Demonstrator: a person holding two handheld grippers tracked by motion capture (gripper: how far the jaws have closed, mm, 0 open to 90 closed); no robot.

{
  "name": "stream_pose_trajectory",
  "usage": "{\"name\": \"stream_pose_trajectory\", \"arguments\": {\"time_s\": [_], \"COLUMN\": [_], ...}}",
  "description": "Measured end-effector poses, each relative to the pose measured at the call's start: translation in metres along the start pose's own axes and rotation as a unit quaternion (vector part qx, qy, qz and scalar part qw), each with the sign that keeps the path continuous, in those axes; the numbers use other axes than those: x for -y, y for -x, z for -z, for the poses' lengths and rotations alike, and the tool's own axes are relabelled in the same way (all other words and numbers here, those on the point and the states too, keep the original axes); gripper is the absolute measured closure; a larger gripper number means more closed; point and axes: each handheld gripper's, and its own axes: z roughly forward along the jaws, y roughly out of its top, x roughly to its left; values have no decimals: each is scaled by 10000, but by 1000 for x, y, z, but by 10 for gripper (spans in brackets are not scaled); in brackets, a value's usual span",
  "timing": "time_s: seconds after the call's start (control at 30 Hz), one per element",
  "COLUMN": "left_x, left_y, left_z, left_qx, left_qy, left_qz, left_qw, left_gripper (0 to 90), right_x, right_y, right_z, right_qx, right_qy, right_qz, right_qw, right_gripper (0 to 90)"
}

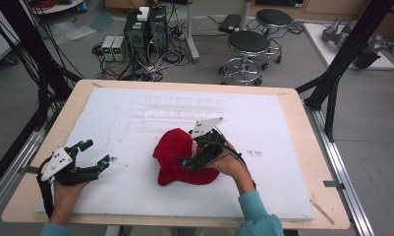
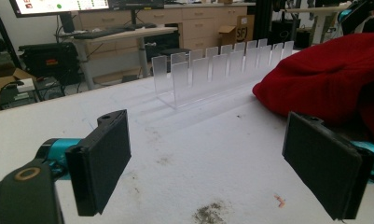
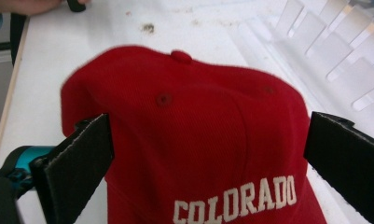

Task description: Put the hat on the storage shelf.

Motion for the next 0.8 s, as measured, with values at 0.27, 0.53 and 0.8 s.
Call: {"name": "stream_pose_trajectory", "arguments": {"time_s": [0.27,0.53,0.8], "left_x": [0,0,0], "left_y": [0,0,0], "left_z": [0,0,0], "left_qx": [2,2,1], "left_qy": [1,0,-1], "left_qz": [-7,-5,-3], "left_qw": [10000,10000,10000], "left_gripper": [154,154,154], "right_x": [5,7,5], "right_y": [5,8,8], "right_z": [-10,-20,-21], "right_qx": [-4,-86,-190], "right_qy": [-229,-467,-602], "right_qz": [82,72,56], "right_qw": [9997,9988,9980], "right_gripper": [6,112,344]}}
